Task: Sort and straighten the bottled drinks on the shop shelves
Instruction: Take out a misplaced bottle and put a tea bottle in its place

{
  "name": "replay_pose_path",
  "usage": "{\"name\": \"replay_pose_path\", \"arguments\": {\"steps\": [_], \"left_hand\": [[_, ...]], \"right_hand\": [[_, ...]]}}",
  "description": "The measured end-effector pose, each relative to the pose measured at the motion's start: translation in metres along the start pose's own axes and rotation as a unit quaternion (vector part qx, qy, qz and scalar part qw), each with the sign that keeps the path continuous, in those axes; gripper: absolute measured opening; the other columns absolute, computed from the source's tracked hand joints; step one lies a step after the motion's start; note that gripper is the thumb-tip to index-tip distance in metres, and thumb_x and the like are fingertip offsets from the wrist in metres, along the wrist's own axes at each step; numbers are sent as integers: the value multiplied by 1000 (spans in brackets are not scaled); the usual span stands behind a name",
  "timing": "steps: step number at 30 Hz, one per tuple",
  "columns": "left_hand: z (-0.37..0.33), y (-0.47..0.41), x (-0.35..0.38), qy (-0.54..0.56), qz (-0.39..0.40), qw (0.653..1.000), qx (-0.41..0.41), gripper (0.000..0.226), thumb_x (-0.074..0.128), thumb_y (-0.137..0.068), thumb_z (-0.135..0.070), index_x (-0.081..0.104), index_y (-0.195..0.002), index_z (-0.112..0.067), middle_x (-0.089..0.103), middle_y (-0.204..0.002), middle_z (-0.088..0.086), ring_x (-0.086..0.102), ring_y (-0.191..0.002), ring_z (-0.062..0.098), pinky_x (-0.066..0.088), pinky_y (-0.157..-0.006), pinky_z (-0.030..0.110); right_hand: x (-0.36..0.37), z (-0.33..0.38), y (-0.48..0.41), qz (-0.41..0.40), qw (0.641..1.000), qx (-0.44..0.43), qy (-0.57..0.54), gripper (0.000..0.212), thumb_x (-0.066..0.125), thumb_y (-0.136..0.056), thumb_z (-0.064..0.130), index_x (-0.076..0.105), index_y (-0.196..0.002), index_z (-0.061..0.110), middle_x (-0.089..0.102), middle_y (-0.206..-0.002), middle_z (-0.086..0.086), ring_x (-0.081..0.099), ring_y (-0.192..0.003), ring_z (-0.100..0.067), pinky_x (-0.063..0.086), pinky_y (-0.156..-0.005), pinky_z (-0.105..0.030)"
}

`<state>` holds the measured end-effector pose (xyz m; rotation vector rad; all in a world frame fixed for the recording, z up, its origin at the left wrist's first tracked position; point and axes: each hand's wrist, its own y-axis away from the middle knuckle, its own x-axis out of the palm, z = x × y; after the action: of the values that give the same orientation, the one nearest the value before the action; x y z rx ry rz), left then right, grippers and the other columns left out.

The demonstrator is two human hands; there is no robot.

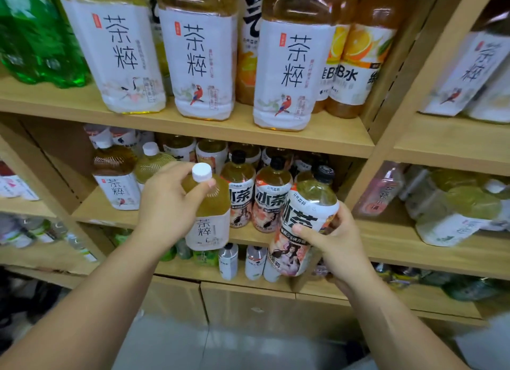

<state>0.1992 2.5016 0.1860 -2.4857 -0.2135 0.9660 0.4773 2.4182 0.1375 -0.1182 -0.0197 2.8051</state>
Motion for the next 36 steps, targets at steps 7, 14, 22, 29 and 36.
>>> {"name": "replay_pose_path", "arguments": {"steps": [7, 14, 22, 29, 36], "left_hand": [[-92, 49, 37, 18, 27, 999, 9, 19, 73, -89, -31, 75, -106, -23, 67, -102, -11, 58, -92, 12, 42, -73, 25], [-210, 100, 140, 74, 69, 995, 0, 10, 77, -88, -32, 74, -97, -30, 69, -98, -16, 62, -87, 8, 49, -75, 28], [-326, 132, 279, 128, 131, 983, 13, 19, 80, -84, -30, 77, -101, -23, 70, -102, -15, 63, -97, 4, 47, -83, 27], [-403, 127, 375, 120, 197, 972, 43, 18, 76, -88, -25, 76, -104, -18, 70, -106, -5, 60, -95, 12, 46, -83, 33], [-458, 90, 445, 71, 250, 966, 19, 23, 69, -94, -33, 69, -109, -15, 70, -101, 6, 66, -92, 26, 56, -79, 43]], "right_hand": [[-90, -4, 8, 49, 998, -16, 24, 77, 97, -63, 10, 60, -127, 30, 73, -119, 12, 69, -112, -8, 57, -100, -45], [-248, -20, 26, 48, 998, -13, 33, 75, 98, -62, 14, 59, -123, 35, 74, -113, 20, 69, -105, 2, 57, -87, -23], [-422, -43, 45, -41, 998, 18, 49, 81, 99, -56, 21, 61, -126, 37, 75, -117, 10, 71, -110, -11, 57, -98, -46], [-512, -68, 52, -144, 988, 41, 40, 80, 97, -59, 3, 63, -127, 27, 76, -114, 10, 72, -106, -9, 58, -98, -46], [-554, -79, 50, -166, 985, 46, 10, 78, 93, -62, -2, 61, -129, 23, 76, -112, 11, 73, -103, -7, 62, -83, -26]]}}
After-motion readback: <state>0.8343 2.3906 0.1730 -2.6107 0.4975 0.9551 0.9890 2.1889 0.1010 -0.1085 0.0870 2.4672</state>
